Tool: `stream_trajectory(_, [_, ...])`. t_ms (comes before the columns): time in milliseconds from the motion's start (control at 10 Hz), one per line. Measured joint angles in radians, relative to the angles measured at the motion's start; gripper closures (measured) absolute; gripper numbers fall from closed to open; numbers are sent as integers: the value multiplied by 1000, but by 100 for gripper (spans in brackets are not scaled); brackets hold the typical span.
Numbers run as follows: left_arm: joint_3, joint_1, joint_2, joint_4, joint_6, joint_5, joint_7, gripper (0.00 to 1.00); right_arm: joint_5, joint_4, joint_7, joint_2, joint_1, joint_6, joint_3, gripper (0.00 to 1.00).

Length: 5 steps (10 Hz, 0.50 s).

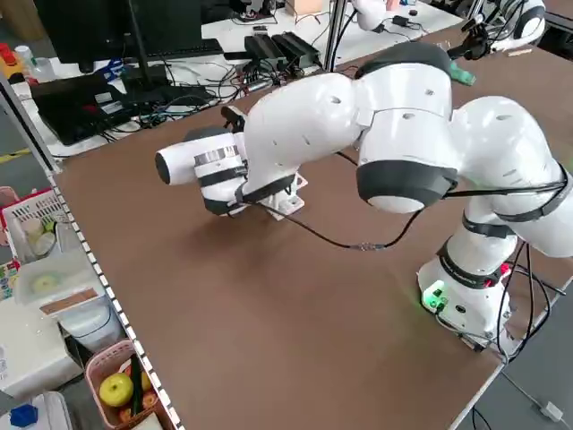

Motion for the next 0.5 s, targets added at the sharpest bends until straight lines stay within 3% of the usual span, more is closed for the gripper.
stream_trajectory(500, [1,13,-20,-52,24,0,1,71,-350,-151,-146,0,-291,-295,-7,60])
